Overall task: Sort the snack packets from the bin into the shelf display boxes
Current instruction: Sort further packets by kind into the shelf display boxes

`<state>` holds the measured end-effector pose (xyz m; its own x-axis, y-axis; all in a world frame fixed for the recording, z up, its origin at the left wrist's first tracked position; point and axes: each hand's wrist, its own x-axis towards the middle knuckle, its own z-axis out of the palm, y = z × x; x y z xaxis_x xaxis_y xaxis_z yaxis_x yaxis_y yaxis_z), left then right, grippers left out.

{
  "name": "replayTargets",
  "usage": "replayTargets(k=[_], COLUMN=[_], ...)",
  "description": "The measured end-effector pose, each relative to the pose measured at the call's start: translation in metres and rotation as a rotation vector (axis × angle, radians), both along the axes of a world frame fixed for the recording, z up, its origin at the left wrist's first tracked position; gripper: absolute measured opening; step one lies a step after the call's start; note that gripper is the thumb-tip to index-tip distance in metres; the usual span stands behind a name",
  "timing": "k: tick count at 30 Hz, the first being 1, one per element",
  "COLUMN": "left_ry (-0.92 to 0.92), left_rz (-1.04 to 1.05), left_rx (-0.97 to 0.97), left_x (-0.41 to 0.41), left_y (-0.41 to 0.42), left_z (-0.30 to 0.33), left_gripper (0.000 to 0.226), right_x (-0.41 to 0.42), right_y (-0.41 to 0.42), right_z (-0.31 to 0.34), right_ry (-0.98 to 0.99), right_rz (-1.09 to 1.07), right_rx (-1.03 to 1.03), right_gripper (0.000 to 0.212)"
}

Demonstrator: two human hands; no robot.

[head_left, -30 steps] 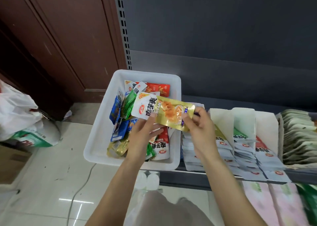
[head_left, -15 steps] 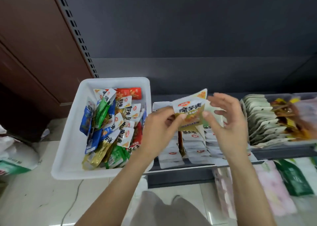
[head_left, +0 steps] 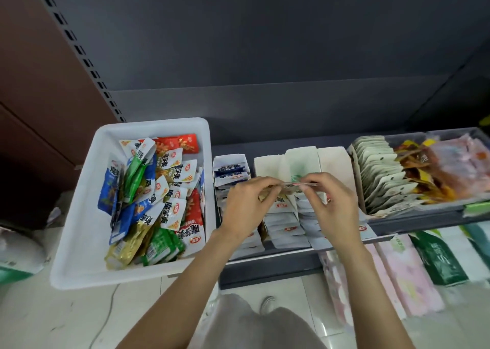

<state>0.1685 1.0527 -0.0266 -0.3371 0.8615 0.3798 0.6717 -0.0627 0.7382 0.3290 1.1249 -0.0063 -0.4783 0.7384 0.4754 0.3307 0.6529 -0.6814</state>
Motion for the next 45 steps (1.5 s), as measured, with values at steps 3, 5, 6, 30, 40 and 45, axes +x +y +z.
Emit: replayTargets(k=[3,5,6,30,40,45], left_ry=[0.042,0.095,0.124,0.1,0.088,-0.241], left_rz=[0.012,0.038,0.04,0.493,0.483,0.393], left_rx=[0.012,-0.005,-0.017,-0.809,-0.694,-0.16], left_x=[0.002,0.0,-0.003,-0.153,-0.157,-0.144], left_y=[-0.001,0.0,-0.002,-0.148,-0.15,-0.149], left_z=[0.004,0.002,0.0,-0.041,-0.041,-0.022], left_gripper=[0.016,0.016,0.016,0.052,0.047,0.045], right_x=[0.002,0.0,-0.001,-0.224,-0.217,-0.165], right_y=[-0.001,-0.001,0.0,-0.085,-0.091,-0.074], right_z=[0.004,0.0,-0.005,-0.035,-0.022,0.037], right_ry=[-0.004,-0.036,-0.078,-0.704,-0.736,-0.518], right_rz=[-0.031,0.018,0.035,0.419,0.176,0.166], right_rx=[0.031,0.043,0.067,0.04,-0.109,0.05], right_gripper=[0.01,0.012,0.012,0.035,0.029,0.021])
